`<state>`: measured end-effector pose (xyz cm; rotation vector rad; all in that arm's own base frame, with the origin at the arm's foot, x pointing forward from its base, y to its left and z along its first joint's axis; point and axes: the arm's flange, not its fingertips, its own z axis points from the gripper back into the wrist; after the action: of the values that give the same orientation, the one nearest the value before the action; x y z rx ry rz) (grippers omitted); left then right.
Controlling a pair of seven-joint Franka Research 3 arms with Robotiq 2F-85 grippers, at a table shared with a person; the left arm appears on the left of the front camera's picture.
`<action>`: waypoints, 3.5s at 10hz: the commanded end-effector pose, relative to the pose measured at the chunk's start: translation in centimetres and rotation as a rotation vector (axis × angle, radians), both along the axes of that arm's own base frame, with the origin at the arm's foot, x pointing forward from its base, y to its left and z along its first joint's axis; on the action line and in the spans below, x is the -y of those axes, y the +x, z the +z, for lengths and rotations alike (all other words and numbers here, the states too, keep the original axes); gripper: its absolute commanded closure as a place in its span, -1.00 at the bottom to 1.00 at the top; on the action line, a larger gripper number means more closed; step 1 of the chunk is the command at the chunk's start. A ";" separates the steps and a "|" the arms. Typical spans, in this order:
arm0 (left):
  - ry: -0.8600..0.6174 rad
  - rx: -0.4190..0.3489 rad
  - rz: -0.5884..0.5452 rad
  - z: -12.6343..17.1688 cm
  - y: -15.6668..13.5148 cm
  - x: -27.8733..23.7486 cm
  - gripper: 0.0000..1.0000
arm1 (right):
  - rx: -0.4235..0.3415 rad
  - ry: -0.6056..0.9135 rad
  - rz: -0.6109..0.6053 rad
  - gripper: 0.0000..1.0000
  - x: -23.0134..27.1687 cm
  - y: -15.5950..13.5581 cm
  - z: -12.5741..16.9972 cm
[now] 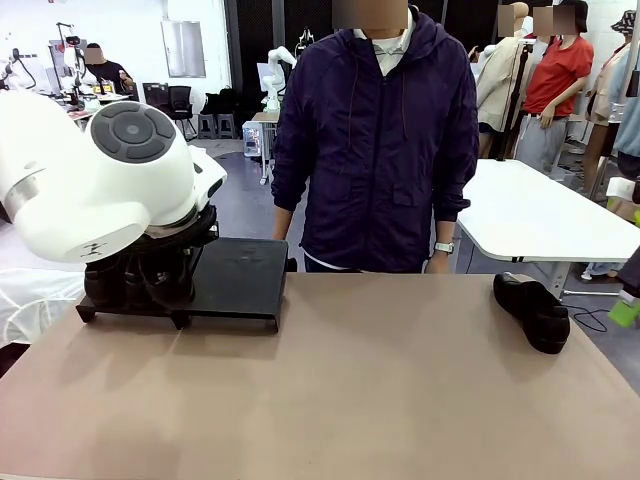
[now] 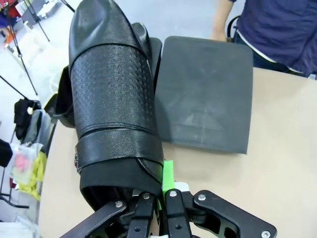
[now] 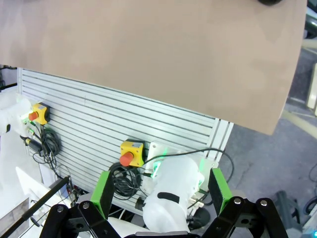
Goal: Organize the shoes by placing them on the stand.
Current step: Place the Shoe from the middle of the table onto the Shoes Stand.
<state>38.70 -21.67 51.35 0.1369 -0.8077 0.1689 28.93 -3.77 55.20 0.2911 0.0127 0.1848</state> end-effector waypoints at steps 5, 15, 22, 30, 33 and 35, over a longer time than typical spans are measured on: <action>0.070 0.009 -0.121 0.8 2.3 0.9 1.00 | -0.003 0.010 0.001 -1.00 0.0 0.0 0.1; 0.220 -0.098 -0.375 -4.5 16.4 3.6 1.00 | -0.003 0.010 0.001 -1.00 0.0 0.0 0.1; 0.270 -0.229 -0.359 -8.1 16.2 2.3 1.00 | -0.003 0.010 0.001 -1.00 0.0 0.0 0.1; 0.276 -0.189 -0.344 -7.1 15.9 1.6 -1.00 | -0.003 0.010 0.001 -1.00 0.0 0.0 0.1; 0.273 -0.138 -0.330 0.1 12.2 0.4 -1.00 | -0.003 0.010 0.001 -1.00 0.0 0.0 0.1; 0.192 -0.148 -0.508 4.5 7.9 -0.6 -1.00 | -0.003 0.010 0.001 -1.00 0.0 0.0 0.1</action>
<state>49.38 -22.72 54.34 0.1918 -0.7294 -0.3083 28.94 -3.78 55.19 0.2912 0.0131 0.1847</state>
